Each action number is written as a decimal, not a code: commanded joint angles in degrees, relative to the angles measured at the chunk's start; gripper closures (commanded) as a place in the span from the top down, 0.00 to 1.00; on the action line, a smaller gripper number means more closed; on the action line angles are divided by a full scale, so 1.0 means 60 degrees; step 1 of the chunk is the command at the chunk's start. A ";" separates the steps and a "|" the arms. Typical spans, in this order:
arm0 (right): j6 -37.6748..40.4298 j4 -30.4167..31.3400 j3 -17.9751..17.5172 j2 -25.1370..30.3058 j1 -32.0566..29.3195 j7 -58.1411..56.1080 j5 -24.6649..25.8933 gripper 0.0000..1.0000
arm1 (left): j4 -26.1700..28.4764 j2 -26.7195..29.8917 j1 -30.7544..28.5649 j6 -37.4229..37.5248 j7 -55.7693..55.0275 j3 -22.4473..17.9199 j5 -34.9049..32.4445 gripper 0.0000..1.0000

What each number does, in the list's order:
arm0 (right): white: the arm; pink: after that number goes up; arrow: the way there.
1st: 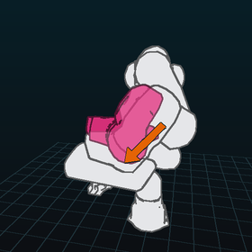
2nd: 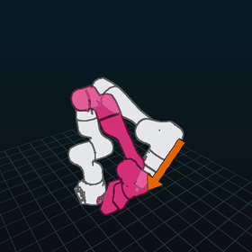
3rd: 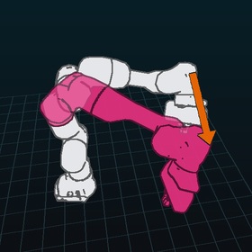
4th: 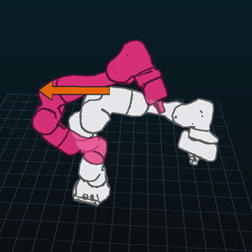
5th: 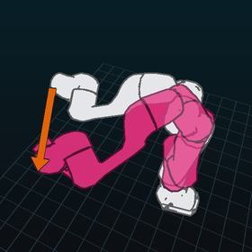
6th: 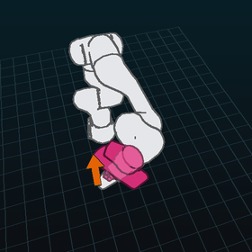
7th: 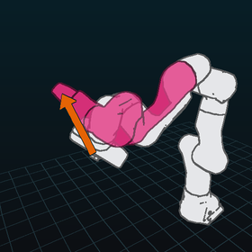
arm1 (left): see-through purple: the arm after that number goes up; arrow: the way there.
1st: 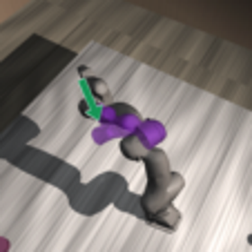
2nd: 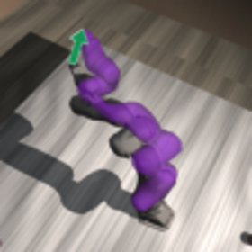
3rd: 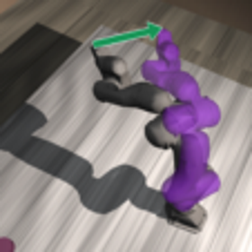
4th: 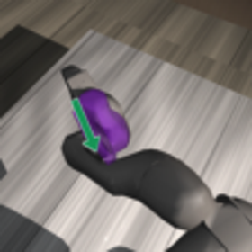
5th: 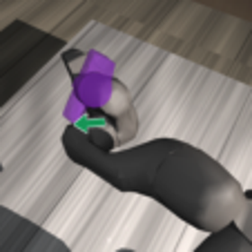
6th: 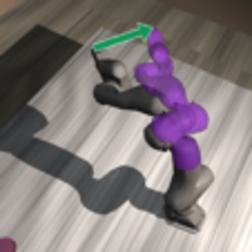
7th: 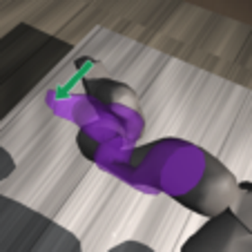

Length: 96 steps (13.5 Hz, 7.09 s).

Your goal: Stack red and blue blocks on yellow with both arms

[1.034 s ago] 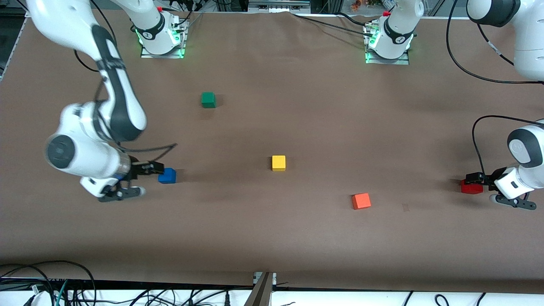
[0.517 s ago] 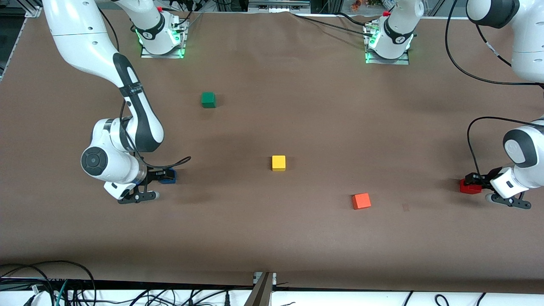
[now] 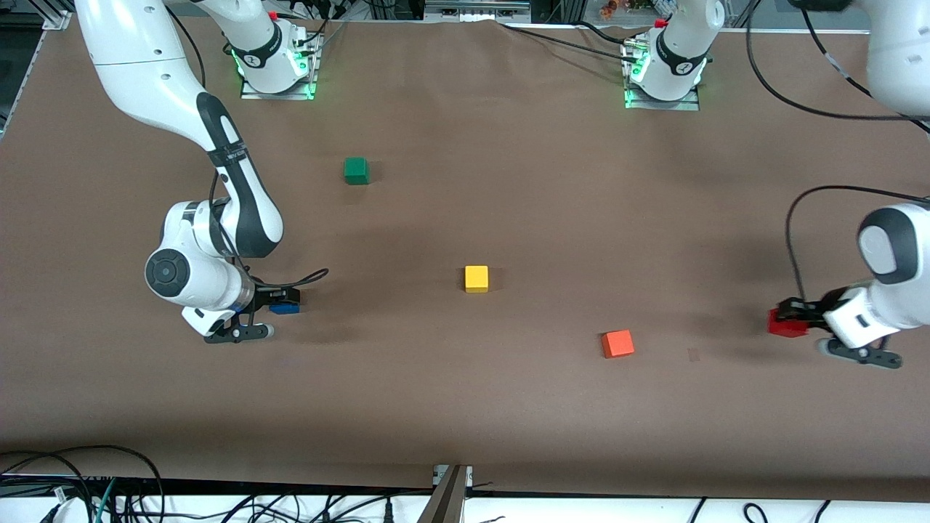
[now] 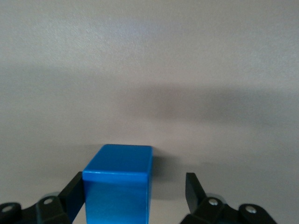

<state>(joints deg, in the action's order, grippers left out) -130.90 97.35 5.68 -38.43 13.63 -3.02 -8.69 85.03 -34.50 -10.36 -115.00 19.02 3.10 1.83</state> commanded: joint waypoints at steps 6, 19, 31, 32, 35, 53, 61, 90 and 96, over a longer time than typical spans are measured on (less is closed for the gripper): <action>0.0382 0.0094 -0.0038 0.0705 0.0043 -0.0097 -0.0134 0.26 | -0.0092 0.0551 0.3508 0.0535 -0.4686 0.0977 -0.0070 0.00; 0.5380 -0.2690 0.0343 0.2010 -0.0074 -0.0288 0.0012 0.26 | -0.1705 -0.1691 0.7659 -0.0944 -0.9103 0.0641 -0.0158 0.00; 0.5396 -0.2690 0.0329 0.2055 -0.0045 -0.0259 -0.0002 0.26 | -0.2349 -0.2350 0.7850 -0.1150 -0.9381 0.0318 -0.0510 0.00; 0.5396 -0.2690 0.0329 0.2055 -0.0045 -0.0259 -0.0002 0.26 | -0.2350 -0.2350 0.7850 -0.1150 -0.9381 0.0318 -0.0510 0.00; 0.5396 -0.2690 0.0329 0.2055 -0.0030 -0.0244 -0.0002 0.26 | -0.2350 -0.2365 0.7850 -0.1135 -0.9381 0.0216 -0.0525 0.00; 0.5337 -0.4722 0.0094 0.0929 0.1886 0.3383 -0.0075 0.26 | -0.4357 -0.0699 0.4780 0.3827 -0.7508 0.0215 -0.0510 1.00; 0.2383 -0.5942 0.0167 -0.1077 0.5049 0.8276 0.0041 0.26 | -0.4298 0.1091 0.1568 0.5207 -0.4462 0.0216 -0.0524 1.00; 0.1821 -0.5840 0.0153 -0.1798 0.5785 0.9087 0.1257 0.41 | -0.1017 0.3436 0.1214 0.4827 -0.3888 0.0142 -0.0437 1.00; 0.1807 -0.5737 0.0153 -0.1886 0.5800 0.9116 0.1272 0.49 | -0.1017 0.3436 0.1214 0.4827 -0.3873 0.0142 -0.0422 1.00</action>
<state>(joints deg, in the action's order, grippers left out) -120.45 63.48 6.73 -49.28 48.24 50.83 -2.20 78.26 -14.51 -2.80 -85.47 -5.30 3.73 -0.19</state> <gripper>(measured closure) 0.454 0.000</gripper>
